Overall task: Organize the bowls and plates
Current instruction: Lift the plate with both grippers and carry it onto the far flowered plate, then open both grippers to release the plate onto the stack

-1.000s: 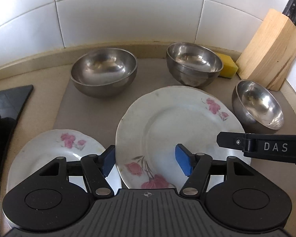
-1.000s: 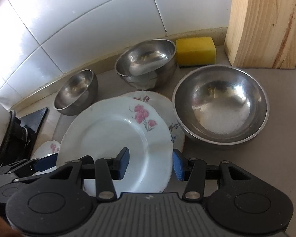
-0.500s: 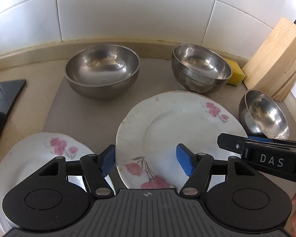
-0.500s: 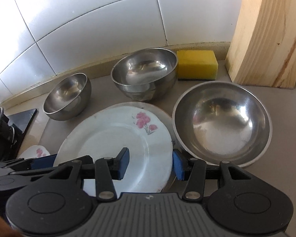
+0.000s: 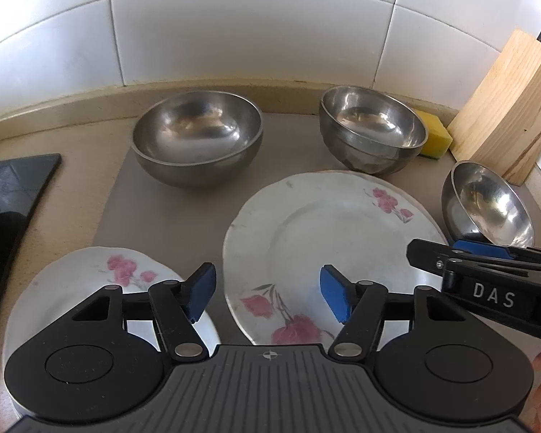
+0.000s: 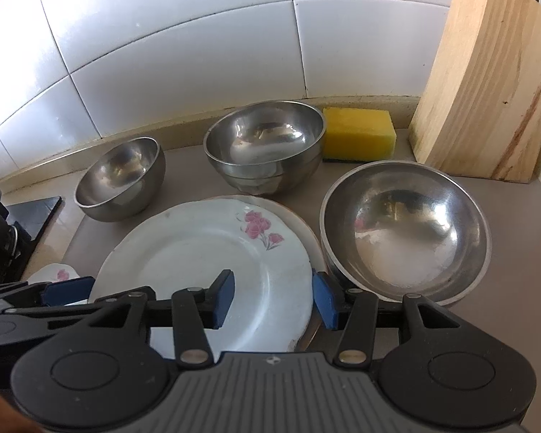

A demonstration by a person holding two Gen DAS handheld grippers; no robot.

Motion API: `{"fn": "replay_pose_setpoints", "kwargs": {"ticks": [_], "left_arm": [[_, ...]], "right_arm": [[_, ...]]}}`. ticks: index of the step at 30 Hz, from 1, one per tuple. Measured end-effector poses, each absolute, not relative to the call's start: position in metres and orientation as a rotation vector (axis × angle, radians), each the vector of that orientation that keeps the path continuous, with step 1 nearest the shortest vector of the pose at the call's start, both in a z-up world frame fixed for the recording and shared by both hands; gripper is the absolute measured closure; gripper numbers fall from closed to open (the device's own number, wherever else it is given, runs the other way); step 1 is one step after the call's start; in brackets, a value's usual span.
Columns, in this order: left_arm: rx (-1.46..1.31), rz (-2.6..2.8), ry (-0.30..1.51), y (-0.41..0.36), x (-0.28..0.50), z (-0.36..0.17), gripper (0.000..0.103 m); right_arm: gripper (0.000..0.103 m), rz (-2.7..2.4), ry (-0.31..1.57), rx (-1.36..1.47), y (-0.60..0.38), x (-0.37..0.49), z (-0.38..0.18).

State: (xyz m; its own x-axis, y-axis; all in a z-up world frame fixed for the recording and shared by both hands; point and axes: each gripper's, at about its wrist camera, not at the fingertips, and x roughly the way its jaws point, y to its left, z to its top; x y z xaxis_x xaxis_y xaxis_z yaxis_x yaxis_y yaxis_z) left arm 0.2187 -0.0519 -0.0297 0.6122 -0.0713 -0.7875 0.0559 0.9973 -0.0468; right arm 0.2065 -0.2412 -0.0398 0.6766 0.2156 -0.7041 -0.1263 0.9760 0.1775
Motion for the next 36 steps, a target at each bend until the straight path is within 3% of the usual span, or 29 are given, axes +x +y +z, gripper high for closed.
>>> {"fn": "replay_pose_setpoints", "kwargs": {"ticks": [17,36], "left_arm": [[-0.021,0.035,0.858,-0.02,0.165,-0.002,0.032],[-0.023,0.184,0.91,0.084,0.129,-0.008,0.018]], "right_arm": [[0.07,0.263,0.797,0.105,-0.252,0.161,-0.025],[0.064,0.486,0.864,0.063,-0.168,0.122,-0.04]]}}
